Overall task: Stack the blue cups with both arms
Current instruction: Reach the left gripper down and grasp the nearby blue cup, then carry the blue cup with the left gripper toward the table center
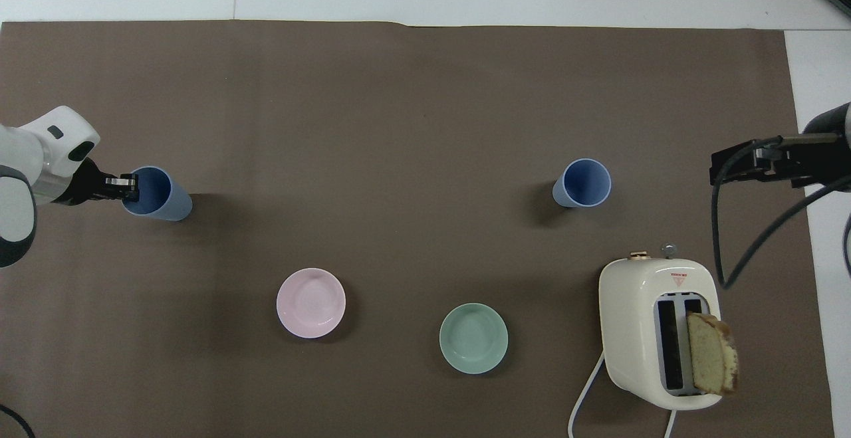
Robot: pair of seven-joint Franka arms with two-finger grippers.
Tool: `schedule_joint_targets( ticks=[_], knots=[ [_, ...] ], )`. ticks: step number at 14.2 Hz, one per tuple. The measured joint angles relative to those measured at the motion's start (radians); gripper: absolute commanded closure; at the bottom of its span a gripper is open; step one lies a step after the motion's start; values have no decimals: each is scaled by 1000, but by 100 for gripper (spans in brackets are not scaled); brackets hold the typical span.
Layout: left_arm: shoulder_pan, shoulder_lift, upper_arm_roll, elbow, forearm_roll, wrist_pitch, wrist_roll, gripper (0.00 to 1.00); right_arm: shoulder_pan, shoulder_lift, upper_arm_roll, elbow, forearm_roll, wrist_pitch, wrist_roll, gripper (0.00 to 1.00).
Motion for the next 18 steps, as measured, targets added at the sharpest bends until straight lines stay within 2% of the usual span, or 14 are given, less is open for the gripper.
schedule_joint_targets(
  ticks=[3, 6, 10, 13, 18],
  knots=[
    [-46, -13, -13, 129, -5, -114, -118, 100, 0, 0, 0, 0, 0, 0, 0, 0],
    [-204, -28, -19, 204, -4, -160, -365, 100, 0, 0, 0, 0, 0, 0, 0, 0],
    [-416, -20, -23, 211, 2, -155, -607, 100, 0, 0, 0, 0, 0, 0, 0, 0],
    [-525, 31, -24, 208, 42, -96, -743, 100, 0, 0, 0, 0, 0, 0, 0, 0],
    [-591, 141, -25, 202, 48, 15, -793, 100, 0, 0, 0, 0, 0, 0, 0, 0]
  ],
)
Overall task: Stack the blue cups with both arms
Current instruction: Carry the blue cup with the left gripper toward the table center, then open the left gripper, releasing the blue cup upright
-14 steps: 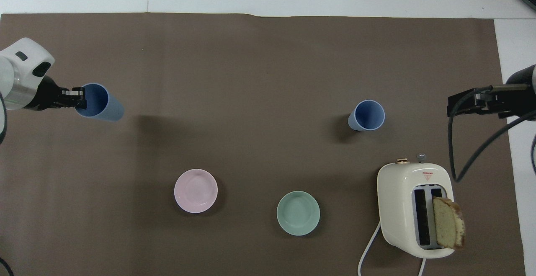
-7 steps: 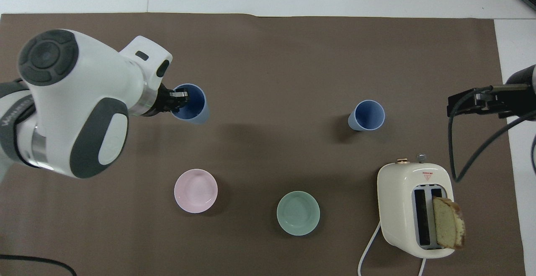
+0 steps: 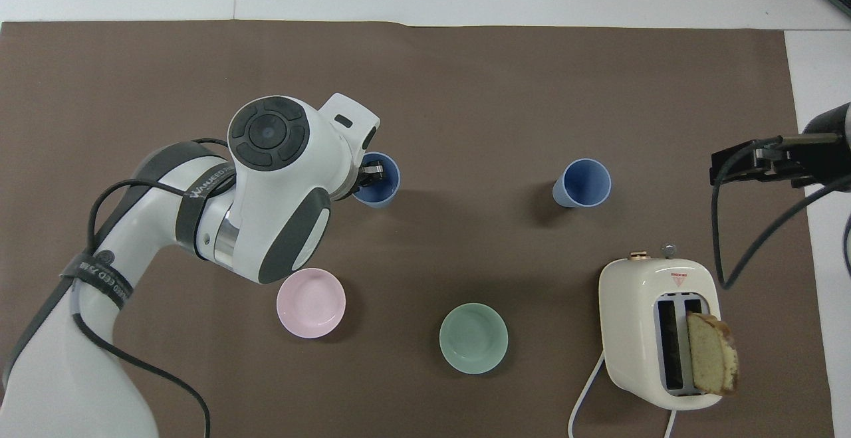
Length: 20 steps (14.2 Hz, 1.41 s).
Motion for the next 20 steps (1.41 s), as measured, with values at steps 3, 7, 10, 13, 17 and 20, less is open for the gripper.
schedule_joint_targets(
  ticks=[3, 7, 10, 13, 17, 20],
  knots=[
    [-17, 21, -2, -29, 0, 66, -23, 100, 0, 0, 0, 0, 0, 0, 0, 0],
    [-27, 32, -2, -47, 0, 95, -25, 100, 0, 0, 0, 0, 0, 0, 0, 0],
    [-28, 40, -2, -50, 0, 100, -25, 100, 0, 0, 0, 0, 0, 0, 0, 0],
    [-28, 40, 0, -56, 0, 102, -25, 0, 0, 0, 0, 0, 0, 0, 0, 0],
    [-28, 39, 8, -52, 0, 109, -25, 0, 0, 0, 0, 0, 0, 0, 0, 0],
    [-18, 22, 27, -32, 33, 86, -24, 0, 0, 0, 0, 0, 0, 0, 0, 0]
  ],
)
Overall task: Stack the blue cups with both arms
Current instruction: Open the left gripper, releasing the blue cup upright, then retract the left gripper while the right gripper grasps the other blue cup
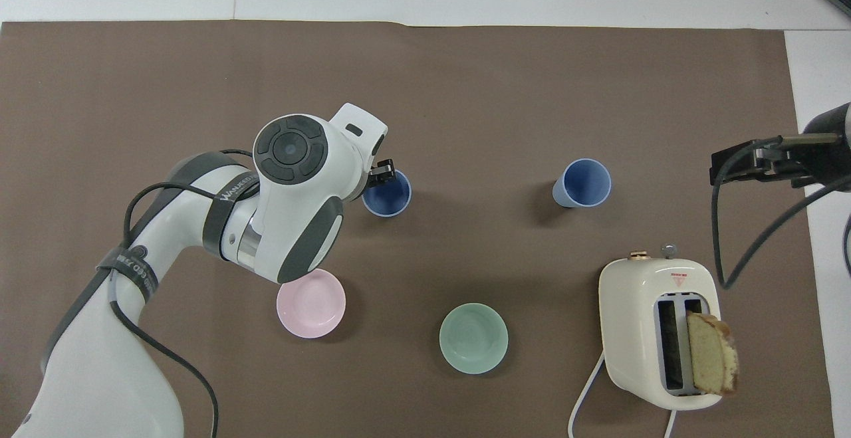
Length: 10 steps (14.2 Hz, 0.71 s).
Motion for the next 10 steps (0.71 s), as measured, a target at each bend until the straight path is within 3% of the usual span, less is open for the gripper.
schedule_joint_targets(
  ticks=[3, 8, 10],
  knots=[
    [54, -53, 7, 16, 40, -71, 68, 0, 0, 0, 0, 0, 0, 0, 0, 0],
    [242, -171, 10, 17, 42, -263, 479, 0, 0, 0, 1, -18, 37, 14, 0, 0],
    [287, -205, 11, 17, 42, -318, 602, 0, 3, 1, 2, -67, 55, 92, -1, 0]
  ],
)
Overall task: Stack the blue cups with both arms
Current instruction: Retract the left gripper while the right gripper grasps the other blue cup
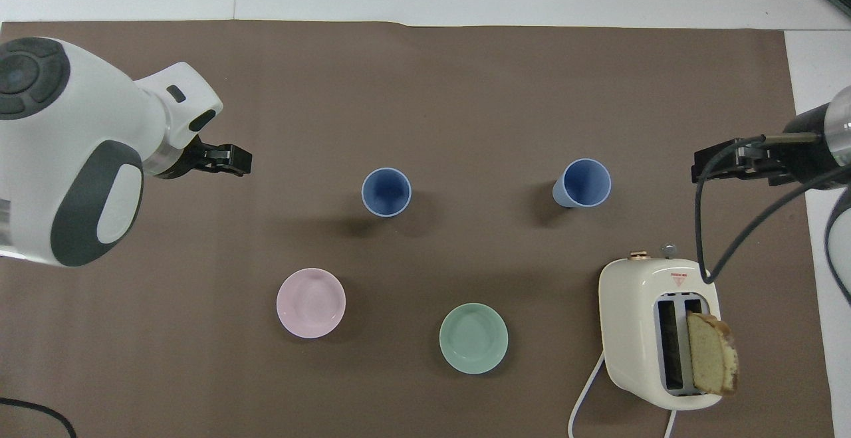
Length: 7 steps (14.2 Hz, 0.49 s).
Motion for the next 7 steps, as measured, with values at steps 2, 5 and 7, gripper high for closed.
schedule_joint_targets(
  ticks=[2, 5, 7],
  knots=[
    [20, -32, 0, 1, 0, -40, 53, 0, 2, 7, 4, -52, 3, 54, 0, 0],
    [42, -90, 0, 5, 0, -87, 74, 0, 3, 35, 5, -133, 4, 157, 0, 0],
    [70, -112, 0, 5, 0, -104, 105, 0, 3, 60, 5, -188, 4, 211, 0, 0]
  ],
)
